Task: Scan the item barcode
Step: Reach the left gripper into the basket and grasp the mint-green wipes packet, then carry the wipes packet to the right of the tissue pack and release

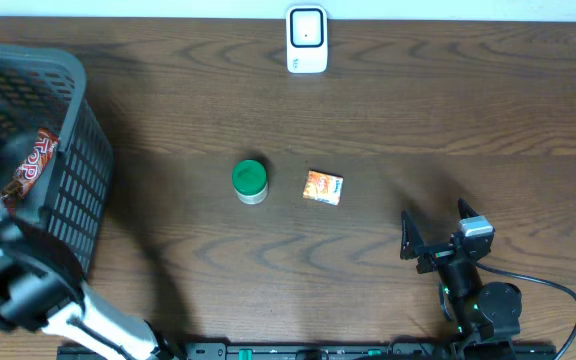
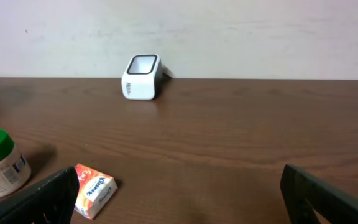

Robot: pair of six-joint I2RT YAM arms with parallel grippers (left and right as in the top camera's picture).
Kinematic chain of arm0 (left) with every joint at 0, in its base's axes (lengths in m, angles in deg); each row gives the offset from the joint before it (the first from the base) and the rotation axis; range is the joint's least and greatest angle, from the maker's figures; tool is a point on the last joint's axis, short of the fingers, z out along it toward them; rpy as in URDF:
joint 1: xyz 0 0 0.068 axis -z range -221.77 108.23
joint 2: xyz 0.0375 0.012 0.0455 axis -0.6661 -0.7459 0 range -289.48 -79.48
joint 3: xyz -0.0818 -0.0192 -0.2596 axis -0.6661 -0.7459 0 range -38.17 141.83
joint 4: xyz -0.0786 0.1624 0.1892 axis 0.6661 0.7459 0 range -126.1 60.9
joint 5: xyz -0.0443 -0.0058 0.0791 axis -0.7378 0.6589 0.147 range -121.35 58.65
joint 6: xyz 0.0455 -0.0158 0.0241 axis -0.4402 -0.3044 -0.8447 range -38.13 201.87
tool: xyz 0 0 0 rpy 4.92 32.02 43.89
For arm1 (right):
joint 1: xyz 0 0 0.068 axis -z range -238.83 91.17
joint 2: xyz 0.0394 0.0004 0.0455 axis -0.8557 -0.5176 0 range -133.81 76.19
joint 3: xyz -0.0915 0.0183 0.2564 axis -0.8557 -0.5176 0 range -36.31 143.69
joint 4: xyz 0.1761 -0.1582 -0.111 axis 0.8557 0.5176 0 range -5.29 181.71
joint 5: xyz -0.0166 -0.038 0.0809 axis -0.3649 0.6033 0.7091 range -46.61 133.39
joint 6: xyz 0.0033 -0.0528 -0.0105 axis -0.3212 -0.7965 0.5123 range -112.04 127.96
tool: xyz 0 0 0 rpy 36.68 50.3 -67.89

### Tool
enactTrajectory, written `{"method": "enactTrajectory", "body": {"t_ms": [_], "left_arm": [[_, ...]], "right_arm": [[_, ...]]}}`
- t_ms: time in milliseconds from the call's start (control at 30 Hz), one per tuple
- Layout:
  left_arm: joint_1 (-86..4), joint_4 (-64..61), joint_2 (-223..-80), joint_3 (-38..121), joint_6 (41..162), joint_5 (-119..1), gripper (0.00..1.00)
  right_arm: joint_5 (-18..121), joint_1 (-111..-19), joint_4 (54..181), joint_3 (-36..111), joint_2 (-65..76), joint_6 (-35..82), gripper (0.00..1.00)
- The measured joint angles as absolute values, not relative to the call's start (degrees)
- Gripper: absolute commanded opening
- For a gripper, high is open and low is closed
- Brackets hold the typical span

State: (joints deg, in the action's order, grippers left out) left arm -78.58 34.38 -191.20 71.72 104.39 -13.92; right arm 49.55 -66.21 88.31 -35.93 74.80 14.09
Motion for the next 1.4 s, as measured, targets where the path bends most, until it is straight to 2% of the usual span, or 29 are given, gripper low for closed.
{"method": "enactTrajectory", "body": {"t_ms": [167,367,667,800,1000,1167,1400], "left_arm": [[-78.0,32.9,-180.9,72.2,104.4,-16.5,0.07],[-78.0,33.1,-177.3,72.2,104.4,-18.0,0.07],[-74.3,29.7,-169.2,72.2,104.6,-31.5,0.07],[-66.8,28.1,-163.2,72.2,104.6,-36.1,0.07],[-49.8,27.8,-159.2,72.2,104.6,-38.8,0.07],[-34.4,26.0,-162.6,72.2,104.6,-39.6,0.07],[-21.2,18.7,-173.3,69.9,104.1,-47.2,0.07]], "right_arm": [[49.5,-66.2,88.3,-35.9,74.8,14.1,0.99],[49.5,-66.2,88.3,-35.9,74.8,14.1,0.99],[49.6,-66.2,88.3,-35.9,74.8,14.1,0.99],[49.5,-66.2,88.3,-35.9,74.8,14.1,0.99],[49.5,-66.2,88.3,-35.9,74.8,14.1,0.99],[49.6,-66.2,88.3,-35.9,74.8,14.1,0.99],[49.5,-66.2,88.3,-35.9,74.8,14.1,0.99]]}}
